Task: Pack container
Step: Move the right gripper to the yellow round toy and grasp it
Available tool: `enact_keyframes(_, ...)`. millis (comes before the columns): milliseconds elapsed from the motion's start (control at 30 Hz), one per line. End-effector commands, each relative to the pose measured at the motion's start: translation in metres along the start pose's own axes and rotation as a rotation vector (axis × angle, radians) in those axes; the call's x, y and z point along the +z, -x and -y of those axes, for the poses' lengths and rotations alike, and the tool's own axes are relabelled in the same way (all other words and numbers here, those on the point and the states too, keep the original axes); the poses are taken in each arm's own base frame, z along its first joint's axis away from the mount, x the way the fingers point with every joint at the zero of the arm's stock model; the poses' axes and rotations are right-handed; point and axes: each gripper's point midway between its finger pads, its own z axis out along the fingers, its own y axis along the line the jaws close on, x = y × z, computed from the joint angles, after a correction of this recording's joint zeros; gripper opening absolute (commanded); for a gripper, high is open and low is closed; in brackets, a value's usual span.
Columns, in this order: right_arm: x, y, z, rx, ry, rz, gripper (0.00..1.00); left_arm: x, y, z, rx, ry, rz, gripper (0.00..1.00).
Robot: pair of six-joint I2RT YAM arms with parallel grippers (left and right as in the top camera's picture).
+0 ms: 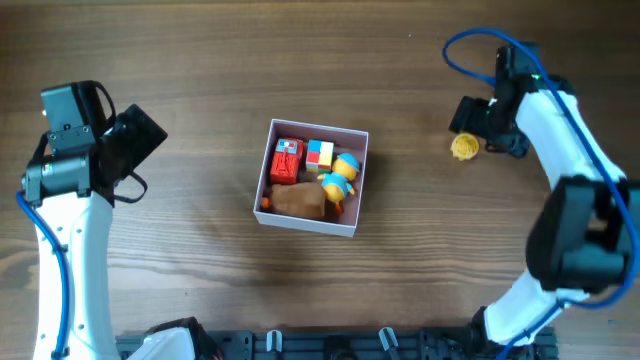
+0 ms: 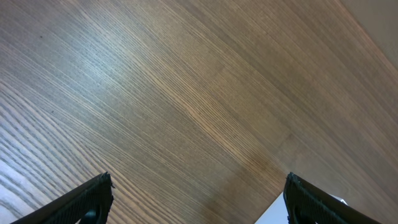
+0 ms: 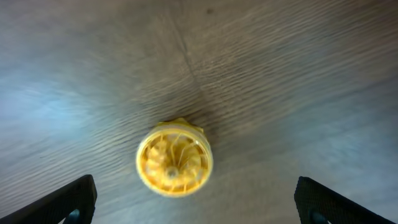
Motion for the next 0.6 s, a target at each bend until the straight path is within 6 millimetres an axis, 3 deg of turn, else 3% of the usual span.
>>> enact_keyframes(0,0.025,-0.009,-0.005,-0.050,0.007,-0.064,1.00,0.000,-0.001,0.000,-0.017,-0.008,-0.006,0.89)
enact_keyframes(167,0.043,-0.014,-0.005,-0.052,-0.004,-0.102,1.00,0.006,-0.003,-0.001,-0.017,0.002,-0.021,0.89)
enact_keyframes(567,0.049,-0.014,-0.015,-0.104,0.052,-0.102,0.96,0.013,-0.006,-0.002,-0.016,0.016,-0.045,0.89)
